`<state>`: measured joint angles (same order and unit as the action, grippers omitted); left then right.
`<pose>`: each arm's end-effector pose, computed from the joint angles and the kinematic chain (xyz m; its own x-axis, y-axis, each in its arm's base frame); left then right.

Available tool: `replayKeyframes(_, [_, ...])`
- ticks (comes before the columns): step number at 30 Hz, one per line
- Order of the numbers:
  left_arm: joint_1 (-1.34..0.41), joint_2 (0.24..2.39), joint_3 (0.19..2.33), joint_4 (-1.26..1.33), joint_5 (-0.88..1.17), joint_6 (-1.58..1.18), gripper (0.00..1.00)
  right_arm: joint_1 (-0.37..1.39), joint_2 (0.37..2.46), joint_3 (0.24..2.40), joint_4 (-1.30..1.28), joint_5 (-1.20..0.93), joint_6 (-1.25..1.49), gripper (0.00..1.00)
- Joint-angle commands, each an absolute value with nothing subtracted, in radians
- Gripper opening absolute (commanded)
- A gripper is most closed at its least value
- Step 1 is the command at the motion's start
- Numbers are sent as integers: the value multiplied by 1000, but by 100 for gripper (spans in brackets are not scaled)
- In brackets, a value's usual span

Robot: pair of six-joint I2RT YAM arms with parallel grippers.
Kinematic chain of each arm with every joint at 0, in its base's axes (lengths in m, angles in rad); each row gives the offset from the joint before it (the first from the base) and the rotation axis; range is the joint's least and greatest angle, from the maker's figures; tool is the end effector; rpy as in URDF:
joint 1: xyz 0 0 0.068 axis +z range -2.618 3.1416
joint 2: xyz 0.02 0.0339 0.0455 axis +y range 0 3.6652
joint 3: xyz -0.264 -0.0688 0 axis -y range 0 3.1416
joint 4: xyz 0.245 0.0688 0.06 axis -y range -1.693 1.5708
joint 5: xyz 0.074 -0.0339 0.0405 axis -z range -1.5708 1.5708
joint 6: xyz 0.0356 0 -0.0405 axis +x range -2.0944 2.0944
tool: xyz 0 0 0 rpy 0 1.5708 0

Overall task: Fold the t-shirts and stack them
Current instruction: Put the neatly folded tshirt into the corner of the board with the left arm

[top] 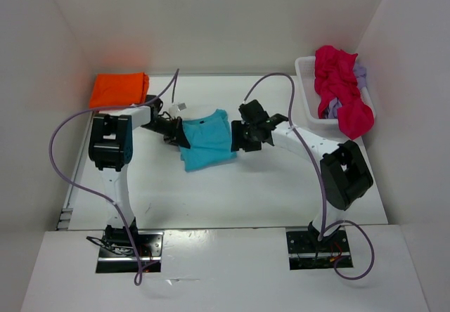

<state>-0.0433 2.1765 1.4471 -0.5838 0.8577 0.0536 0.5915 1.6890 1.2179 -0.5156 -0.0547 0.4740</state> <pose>0.4162 -0.0450 0.1179 -0.9529 0.0764 -0.2936 0.2723 0.6421 -0.7167 0.2953 0.2007 0.2265 -0.8817 -0.0432 -0.4698 -0.2016 0.9348 0.2923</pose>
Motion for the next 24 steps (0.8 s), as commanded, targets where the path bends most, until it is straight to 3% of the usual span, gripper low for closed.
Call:
replayKeyframes(1, [-5,2146,1497,-609,640,158,0,571,1634,1252,-552,-12,462,62])
replayKeyframes(6, [-5,2043,1637,-600,337,277,0,549,1634,1293,-574,0,440,62])
replayKeyframes(13, [-37,2069,1796,-534,-44,428,0,531,1634,1312,-594,18,431,62])
replayKeyframes(24, [-37,2157,1884,-325,-351,638,0,531,1634,1321,-621,28,422,62])
